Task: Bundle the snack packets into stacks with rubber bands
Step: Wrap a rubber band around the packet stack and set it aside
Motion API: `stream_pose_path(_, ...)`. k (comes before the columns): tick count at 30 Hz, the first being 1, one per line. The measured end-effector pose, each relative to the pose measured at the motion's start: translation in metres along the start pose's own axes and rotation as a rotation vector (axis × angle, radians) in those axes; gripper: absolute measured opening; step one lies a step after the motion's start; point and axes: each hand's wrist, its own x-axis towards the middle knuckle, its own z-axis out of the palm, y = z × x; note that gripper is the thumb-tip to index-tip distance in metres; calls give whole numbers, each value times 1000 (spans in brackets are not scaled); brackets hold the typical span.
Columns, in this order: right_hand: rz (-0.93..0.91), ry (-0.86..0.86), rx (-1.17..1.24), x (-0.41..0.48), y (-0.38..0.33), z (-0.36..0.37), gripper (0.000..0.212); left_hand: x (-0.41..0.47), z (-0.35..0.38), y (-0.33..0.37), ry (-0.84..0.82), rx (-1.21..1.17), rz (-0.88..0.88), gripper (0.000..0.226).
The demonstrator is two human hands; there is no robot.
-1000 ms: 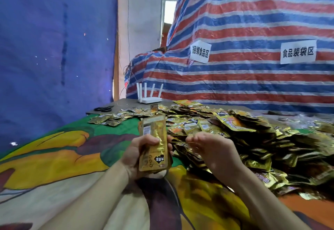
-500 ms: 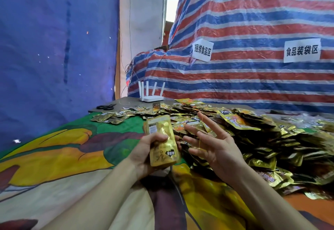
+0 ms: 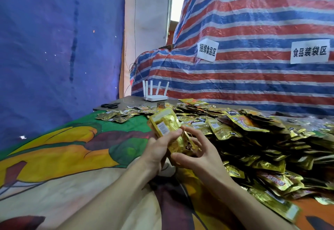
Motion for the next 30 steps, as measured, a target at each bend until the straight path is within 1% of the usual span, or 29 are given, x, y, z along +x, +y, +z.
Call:
stream_pose_path(2, -42, -4, -23, 0, 3, 0, 72, -4, 6, -2, -24, 3, 45, 46)
stream_pose_path(3, -64, -5, -26, 0, 4, 1, 74, -4, 7, -3, -35, -10, 62, 47)
stream_pose_path(5, -104, 3, -20, 0, 6, 4, 77, -4, 10, -4, -52, -39, 78, 36)
stream_pose_path(6, -126, 11, -20, 0, 7, 4, 79, -5, 11, -4, -56, -53, 80, 33)
stream_pose_path(9, -181, 37, -18, -1, 8, 6, 79, -8, 13, -4, -58, -71, 69, 41)
stream_pose_path(11, -218, 61, -8, -1, 9, 5, 78, -9, 14, -5, -64, -89, 43, 38)
stream_pose_path(12, -235, 82, -7, -1, 10, 5, 76, -9, 14, -5, -66, -95, 16, 39)
stream_pose_path(15, -269, 183, -42, 0, 12, 4, 71, -12, 16, -6, -80, -104, -93, 53)
stream_pose_path(18, -215, 273, -54, 3, 12, 2, 70, -12, 16, -8, -101, -102, -161, 54)
stream_pose_path(21, -130, 243, 3, 7, 14, -2, 53, -10, 15, -7, -78, -139, -251, 49)
stream_pose_path(23, -111, 211, -11, 6, 14, -2, 47, -8, 15, -5, -90, -174, -310, 48)
stream_pose_path(27, -88, 193, -58, 5, 8, -4, 38, -5, 9, -5, -136, -157, -318, 46)
stream_pose_path(29, -85, 191, -128, 6, 5, -7, 40, -6, 8, -6, -158, -135, -312, 43)
stream_pose_path(30, -94, 192, -169, 6, 3, -9, 42, -6, 7, -6, -155, -117, -309, 45)
